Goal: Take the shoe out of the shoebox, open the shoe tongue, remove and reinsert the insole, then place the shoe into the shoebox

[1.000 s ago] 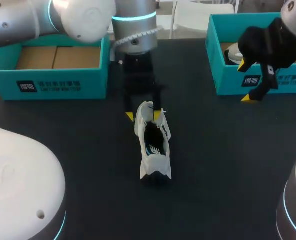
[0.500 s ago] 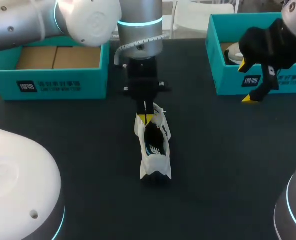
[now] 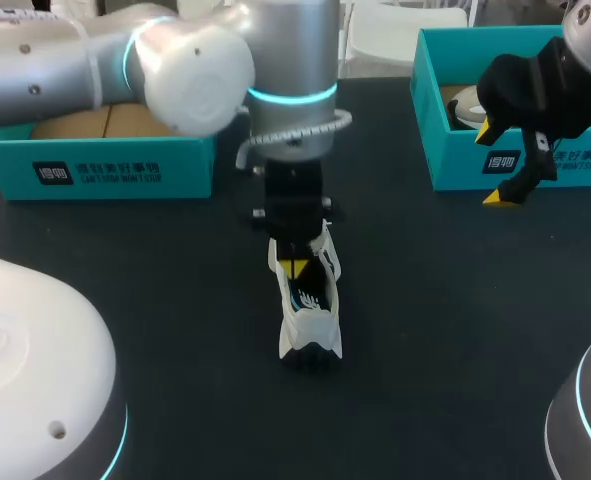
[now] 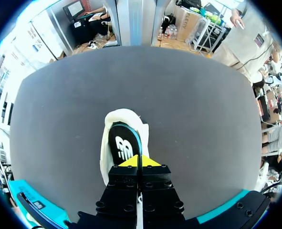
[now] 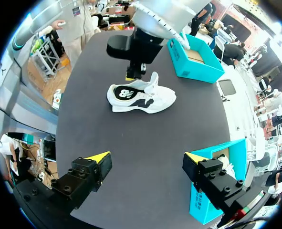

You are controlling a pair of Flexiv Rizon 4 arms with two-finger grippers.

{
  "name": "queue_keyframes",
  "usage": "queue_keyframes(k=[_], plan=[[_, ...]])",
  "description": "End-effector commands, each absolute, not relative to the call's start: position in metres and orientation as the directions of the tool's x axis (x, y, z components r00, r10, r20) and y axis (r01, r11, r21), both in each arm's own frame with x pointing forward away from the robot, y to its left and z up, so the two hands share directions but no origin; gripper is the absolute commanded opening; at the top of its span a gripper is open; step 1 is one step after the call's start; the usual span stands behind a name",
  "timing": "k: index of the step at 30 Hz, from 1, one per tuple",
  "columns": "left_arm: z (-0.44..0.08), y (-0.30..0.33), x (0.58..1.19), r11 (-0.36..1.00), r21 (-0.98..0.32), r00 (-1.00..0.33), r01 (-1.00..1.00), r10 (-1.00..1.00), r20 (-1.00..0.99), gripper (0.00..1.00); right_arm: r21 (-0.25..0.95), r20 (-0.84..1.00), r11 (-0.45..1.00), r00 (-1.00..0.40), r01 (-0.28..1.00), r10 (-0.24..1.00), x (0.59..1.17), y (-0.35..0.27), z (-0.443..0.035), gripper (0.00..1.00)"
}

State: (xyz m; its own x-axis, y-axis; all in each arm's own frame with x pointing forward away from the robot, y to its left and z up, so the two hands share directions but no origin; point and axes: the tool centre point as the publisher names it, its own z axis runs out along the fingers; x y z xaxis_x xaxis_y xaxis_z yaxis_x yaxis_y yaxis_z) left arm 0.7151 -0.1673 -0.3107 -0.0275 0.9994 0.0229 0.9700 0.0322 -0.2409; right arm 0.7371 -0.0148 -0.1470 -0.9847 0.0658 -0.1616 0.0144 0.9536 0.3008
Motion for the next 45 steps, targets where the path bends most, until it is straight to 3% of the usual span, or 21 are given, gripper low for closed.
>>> queue_keyframes(k=[1, 24, 35, 45], plan=[[-0.333, -0.176, 0.715, 0.043, -0.231, -0.033, 0.972, 0.998, 0.046, 0.00, 0.298, -0.159, 0.955, -0.985, 0.015, 0.066, 0.739, -0.013, -0.148, 1.00], [-0.396, -0.192, 0.714, 0.160, -0.142, -0.161, 0.977, 0.987, 0.003, 0.00, 0.298, -0.159, 0.955, -0.985, 0.015, 0.066, 0.739, -0.013, -0.148, 1.00], [-0.365, -0.176, 0.713, 0.149, -0.116, -0.150, 0.982, 0.989, -0.008, 0.00, 0.298, -0.159, 0.955, -0.985, 0.015, 0.066, 0.739, -0.013, -0.148, 1.00], [-0.402, -0.176, 0.712, 0.156, -0.113, -0.153, 0.981, 0.988, 0.032, 0.00, 0.298, -0.159, 0.955, -0.985, 0.015, 0.066, 0.739, -0.013, -0.148, 1.00]])
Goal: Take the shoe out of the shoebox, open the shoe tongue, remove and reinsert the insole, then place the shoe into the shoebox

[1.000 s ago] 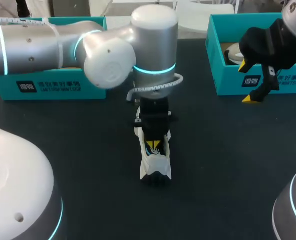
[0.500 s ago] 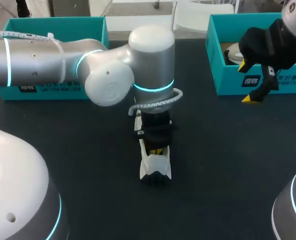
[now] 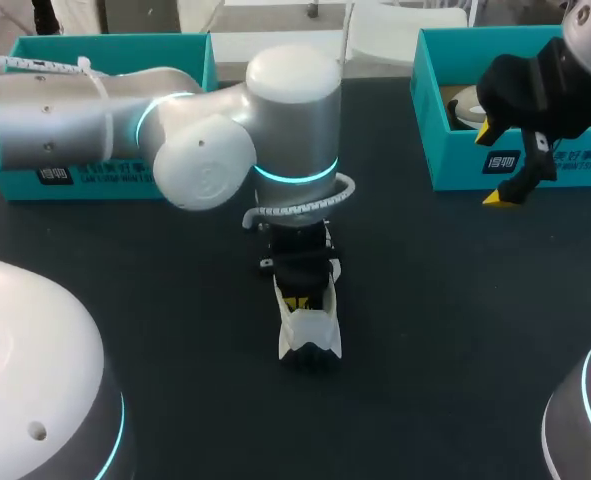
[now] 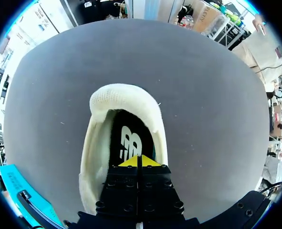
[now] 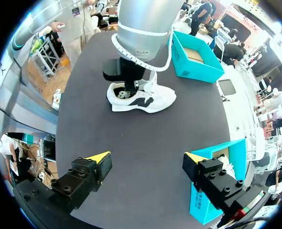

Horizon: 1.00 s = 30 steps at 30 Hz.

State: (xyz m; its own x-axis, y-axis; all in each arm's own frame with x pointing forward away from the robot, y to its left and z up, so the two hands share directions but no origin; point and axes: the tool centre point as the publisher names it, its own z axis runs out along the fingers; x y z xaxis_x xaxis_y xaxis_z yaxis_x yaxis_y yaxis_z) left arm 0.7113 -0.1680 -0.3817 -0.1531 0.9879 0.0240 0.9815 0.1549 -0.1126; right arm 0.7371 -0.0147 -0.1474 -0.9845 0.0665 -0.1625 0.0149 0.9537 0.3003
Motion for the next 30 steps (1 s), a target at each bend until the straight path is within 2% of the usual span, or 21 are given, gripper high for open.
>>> queue_keyframes(k=[1, 11, 21, 30], plan=[[-0.408, -0.177, 0.712, 0.157, -0.111, -0.154, 0.981, 0.988, 0.034, 0.00, 0.298, -0.159, 0.955, -0.985, 0.015, 0.066, 0.739, -0.013, -0.148, 1.00], [-0.436, -0.192, 0.710, 0.173, -0.078, -0.176, 0.982, 0.984, -0.033, 0.00, 0.298, -0.159, 0.955, -0.985, 0.015, 0.066, 0.739, -0.013, -0.148, 1.00], [-0.401, -0.189, 0.705, 0.157, -0.085, -0.162, 0.984, 0.984, -0.066, 0.00, 0.298, -0.159, 0.955, -0.985, 0.015, 0.066, 0.739, -0.013, -0.148, 1.00], [-0.382, -0.181, 0.705, 0.127, -0.008, -0.127, 0.992, 0.992, -0.024, 0.00, 0.298, -0.159, 0.955, -0.985, 0.015, 0.066, 0.739, -0.013, -0.148, 1.00]])
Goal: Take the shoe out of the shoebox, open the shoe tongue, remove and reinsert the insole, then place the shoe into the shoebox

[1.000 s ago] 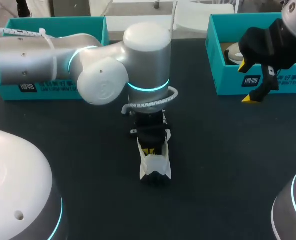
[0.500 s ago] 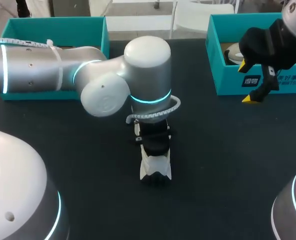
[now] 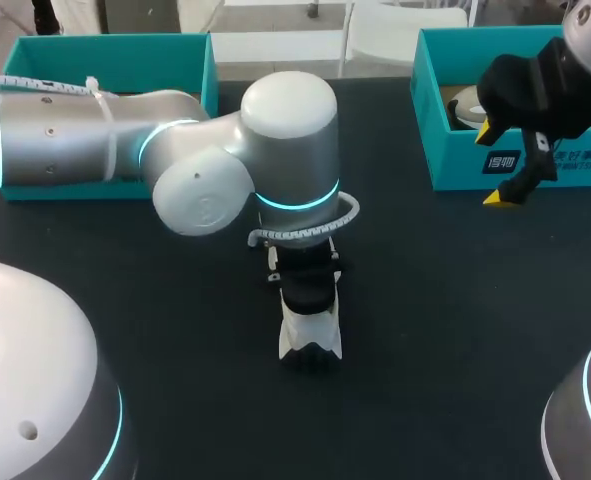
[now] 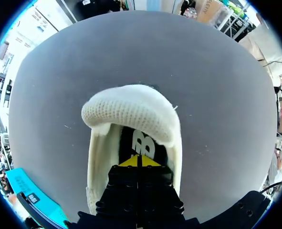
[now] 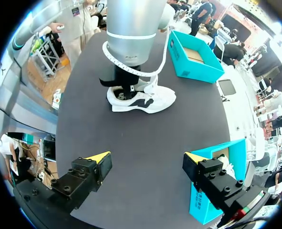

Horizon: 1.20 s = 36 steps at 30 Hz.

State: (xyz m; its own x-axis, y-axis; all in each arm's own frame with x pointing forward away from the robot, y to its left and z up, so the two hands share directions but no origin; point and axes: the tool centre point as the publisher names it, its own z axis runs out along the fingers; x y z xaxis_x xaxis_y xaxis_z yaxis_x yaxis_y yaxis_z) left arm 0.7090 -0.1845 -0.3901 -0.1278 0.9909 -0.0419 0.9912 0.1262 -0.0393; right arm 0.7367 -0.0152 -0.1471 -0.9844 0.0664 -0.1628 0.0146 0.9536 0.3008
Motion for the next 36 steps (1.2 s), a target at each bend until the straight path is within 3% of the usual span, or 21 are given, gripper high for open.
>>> queue_keyframes(k=[1, 19, 36], plan=[[-0.384, -0.180, 0.706, 0.125, -0.006, -0.125, 0.992, 0.992, -0.014, 0.00, 0.298, -0.159, 0.955, -0.985, 0.015, 0.066, 0.739, -0.013, -0.148, 1.00], [-0.444, -0.186, 0.711, 0.173, 0.061, -0.169, 0.983, 0.984, -0.059, 0.00, 0.298, -0.159, 0.955, -0.985, 0.015, 0.066, 0.739, -0.013, -0.148, 1.00], [-0.403, -0.194, 0.713, 0.173, 0.064, -0.165, 0.983, 0.979, -0.118, 0.00, 0.298, -0.159, 0.955, -0.985, 0.015, 0.066, 0.739, -0.013, -0.148, 1.00]])
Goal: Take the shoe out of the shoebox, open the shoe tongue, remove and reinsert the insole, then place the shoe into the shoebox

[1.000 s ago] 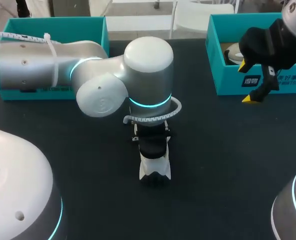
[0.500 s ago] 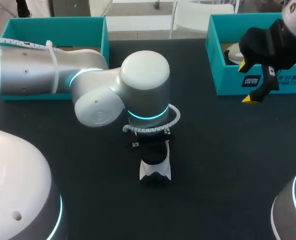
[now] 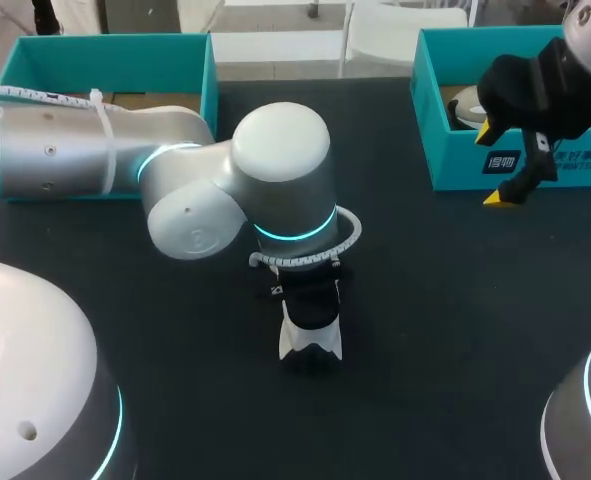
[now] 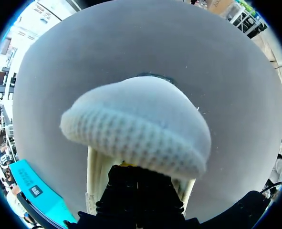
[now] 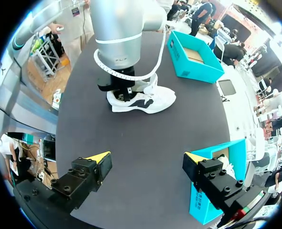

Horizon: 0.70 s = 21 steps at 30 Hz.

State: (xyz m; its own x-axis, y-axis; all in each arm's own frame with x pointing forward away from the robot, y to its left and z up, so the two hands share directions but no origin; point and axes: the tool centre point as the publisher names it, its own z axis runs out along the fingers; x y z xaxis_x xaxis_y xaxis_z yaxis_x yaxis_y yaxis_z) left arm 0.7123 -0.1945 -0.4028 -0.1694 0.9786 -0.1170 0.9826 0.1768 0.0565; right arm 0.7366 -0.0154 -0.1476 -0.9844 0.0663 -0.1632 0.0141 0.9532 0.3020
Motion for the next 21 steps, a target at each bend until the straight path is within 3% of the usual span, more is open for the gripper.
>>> queue_keyframes(k=[1, 11, 21], plan=[[-0.398, -0.192, 0.714, 0.165, 0.076, -0.156, 0.983, 0.981, -0.115, 0.00, 0.298, -0.159, 0.955, -0.985, 0.015, 0.066, 0.739, -0.013, -0.148, 1.00], [-0.356, -0.180, 0.725, 0.103, 0.197, -0.092, 0.975, 0.994, -0.064, 0.00, 0.298, -0.159, 0.955, -0.985, 0.015, 0.066, 0.739, -0.013, -0.148, 1.00], [-0.353, -0.182, 0.746, 0.059, 0.303, -0.050, 0.951, 0.998, -0.039, 0.00, 0.298, -0.159, 0.955, -0.985, 0.015, 0.066, 0.739, -0.013, -0.148, 1.00]])
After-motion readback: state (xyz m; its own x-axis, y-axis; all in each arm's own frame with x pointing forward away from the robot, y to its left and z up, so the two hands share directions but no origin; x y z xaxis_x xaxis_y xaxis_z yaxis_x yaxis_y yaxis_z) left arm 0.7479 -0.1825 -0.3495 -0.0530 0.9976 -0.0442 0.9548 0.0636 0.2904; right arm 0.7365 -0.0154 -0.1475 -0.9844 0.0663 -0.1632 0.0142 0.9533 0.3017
